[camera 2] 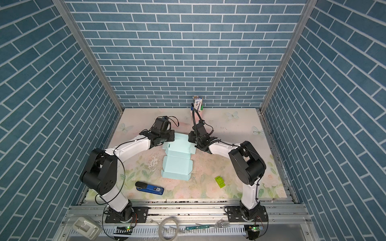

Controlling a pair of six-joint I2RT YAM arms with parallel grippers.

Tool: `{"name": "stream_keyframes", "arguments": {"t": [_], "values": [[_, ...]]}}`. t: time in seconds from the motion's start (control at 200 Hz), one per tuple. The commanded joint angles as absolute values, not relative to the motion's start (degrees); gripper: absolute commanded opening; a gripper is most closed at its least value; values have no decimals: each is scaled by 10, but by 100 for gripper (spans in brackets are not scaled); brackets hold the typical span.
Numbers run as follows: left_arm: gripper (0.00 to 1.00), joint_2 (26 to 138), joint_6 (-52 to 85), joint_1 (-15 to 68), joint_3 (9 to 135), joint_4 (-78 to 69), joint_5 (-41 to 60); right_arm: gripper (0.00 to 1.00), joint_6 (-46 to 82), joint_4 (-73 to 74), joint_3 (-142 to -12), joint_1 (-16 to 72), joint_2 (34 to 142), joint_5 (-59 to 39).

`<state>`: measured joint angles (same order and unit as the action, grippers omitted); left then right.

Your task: Fold the paper box

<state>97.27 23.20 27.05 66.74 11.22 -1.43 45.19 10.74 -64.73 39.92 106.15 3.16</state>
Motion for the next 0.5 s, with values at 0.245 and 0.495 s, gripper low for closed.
{"name": "stream_keyframes", "arguments": {"t": [0.245, 0.495], "values": [[0, 967, 235, 275, 652, 95, -13, 45, 420, 62, -619, 383, 952, 49], [0, 970, 239, 274, 657, 99, -18, 45, 466, 83, -624, 416, 951, 51]]}}
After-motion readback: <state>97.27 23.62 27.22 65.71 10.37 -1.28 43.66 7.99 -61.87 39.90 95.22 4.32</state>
